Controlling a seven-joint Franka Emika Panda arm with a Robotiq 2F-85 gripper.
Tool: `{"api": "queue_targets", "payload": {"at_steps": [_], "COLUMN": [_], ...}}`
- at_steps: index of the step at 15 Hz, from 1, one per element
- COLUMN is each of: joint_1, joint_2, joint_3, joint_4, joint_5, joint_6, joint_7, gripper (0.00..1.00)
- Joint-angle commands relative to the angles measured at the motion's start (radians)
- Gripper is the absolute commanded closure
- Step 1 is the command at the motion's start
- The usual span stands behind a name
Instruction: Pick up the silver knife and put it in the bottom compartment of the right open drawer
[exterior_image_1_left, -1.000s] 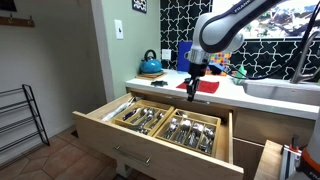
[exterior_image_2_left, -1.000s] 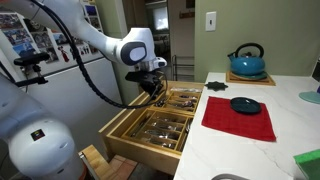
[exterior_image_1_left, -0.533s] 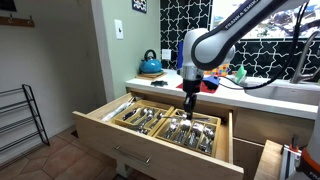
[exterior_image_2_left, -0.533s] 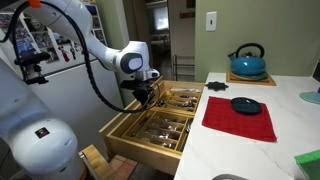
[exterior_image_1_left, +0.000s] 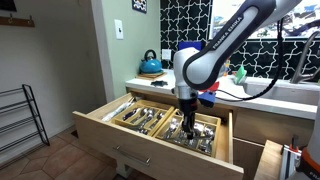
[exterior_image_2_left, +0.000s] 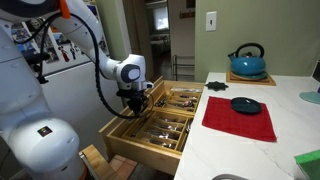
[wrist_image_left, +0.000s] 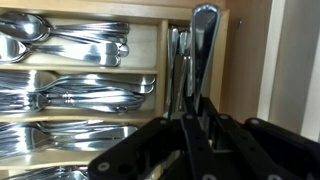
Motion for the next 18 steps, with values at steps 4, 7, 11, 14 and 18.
{"api": "queue_targets", "payload": {"at_steps": [4,7,11,14,18], "joint_1": [0.006,0.004,0.000,-0.001,0.001], "joint_2": [0.086,0.117,0.160,0.184,0.215], "joint_3": [0.023,0.032,0.032,0.033,0.033], "joint_4": [0.026,0.032,0.033,0.035,0.042], "joint_5": [0.059,0.051,0.021,0.018,0.006], "joint_6": [0.037,0.101,0.162,0.196,0.214], "joint_7": [0.009,0.039,0.099,0.118,0.141], "gripper": [0.97,0.97,0.97,0.97,0.97]}}
